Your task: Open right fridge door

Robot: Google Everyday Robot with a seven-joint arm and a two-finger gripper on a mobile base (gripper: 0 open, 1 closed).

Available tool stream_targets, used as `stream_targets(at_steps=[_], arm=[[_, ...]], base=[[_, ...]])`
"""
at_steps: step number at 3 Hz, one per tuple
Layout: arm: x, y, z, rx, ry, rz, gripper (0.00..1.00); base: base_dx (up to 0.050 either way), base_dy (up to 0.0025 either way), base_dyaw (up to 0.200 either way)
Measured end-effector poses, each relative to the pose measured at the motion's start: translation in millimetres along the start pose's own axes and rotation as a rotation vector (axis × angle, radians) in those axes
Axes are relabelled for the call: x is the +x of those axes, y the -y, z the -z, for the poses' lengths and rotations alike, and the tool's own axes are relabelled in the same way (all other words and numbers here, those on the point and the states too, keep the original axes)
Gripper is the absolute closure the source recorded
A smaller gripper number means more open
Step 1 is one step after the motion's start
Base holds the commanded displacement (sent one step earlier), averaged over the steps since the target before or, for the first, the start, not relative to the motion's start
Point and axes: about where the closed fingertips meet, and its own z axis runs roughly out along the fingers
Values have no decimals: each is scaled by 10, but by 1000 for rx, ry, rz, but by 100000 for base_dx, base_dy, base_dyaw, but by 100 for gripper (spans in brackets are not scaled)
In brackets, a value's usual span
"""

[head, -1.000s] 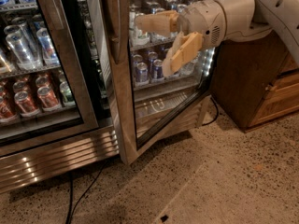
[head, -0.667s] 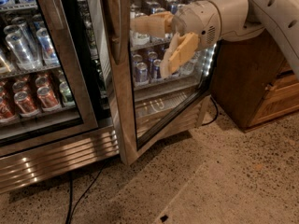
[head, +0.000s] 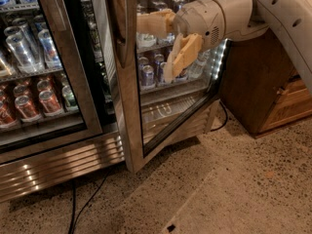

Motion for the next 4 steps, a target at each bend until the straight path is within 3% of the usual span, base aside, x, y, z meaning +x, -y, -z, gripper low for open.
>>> stream_targets(at_steps=[2, 3, 4], arm=[[-151, -236, 160, -150, 107, 18, 0], [-185, -315, 196, -184, 141, 10, 18], [-186, -317, 197, -185, 142, 10, 41]], base=[[0, 0, 0], [0, 0, 0], [0, 0, 0]])
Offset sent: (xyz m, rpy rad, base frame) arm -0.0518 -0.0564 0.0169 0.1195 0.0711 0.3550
